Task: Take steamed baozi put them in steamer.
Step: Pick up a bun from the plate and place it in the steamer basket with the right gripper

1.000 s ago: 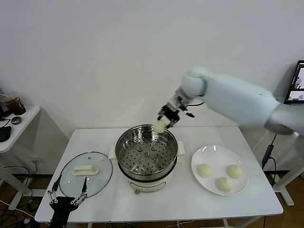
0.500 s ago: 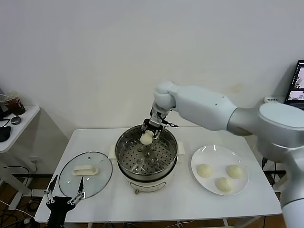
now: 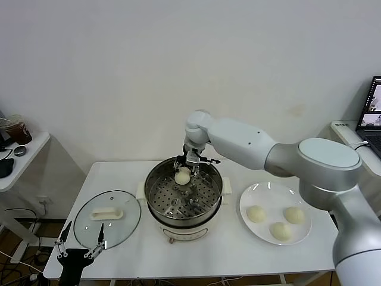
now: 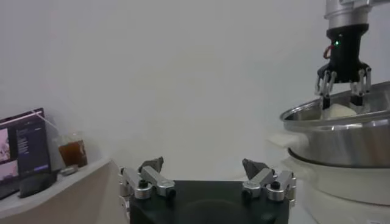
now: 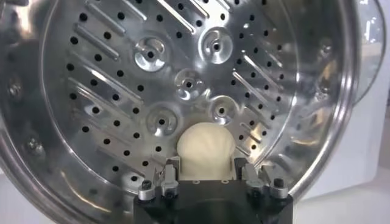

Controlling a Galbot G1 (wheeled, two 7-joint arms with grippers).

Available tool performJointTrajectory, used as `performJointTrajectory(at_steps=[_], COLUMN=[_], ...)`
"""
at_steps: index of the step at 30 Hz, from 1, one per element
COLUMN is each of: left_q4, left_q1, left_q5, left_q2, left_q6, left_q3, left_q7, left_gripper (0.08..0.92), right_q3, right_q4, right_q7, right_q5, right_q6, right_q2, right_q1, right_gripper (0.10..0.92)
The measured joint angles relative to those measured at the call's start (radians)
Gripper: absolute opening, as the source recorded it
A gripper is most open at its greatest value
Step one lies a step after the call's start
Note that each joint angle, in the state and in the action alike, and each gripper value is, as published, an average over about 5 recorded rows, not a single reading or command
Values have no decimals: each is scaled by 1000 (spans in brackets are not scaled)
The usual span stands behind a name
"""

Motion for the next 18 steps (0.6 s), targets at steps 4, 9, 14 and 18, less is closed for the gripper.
performJointTrajectory(at_steps=[4,9,14,18], left_q4=[3,7,5,-6], left_q1=[-1,-4,-12,-20], left_q5=[-1,1,-4,-10], left_q2=[-2,-4,-2,7], left_q6=[-2,-1,11,32], left_q3=[-2,3,12,13], left_q7=[-1,-1,-11,-22], left_gripper=[823,823,823,823], right_q3=[-4,-24,-62,-93], right_q4=[12,84,220,371], right_q7=[-1,-29,-60,-66], right_q5=[27,149,337,491], right_q6=[-13,-108,-300,-527], right_q2=[-10,-62,-164,-282], right_q1=[12,67,152,219], right_gripper=[801,822,823,823])
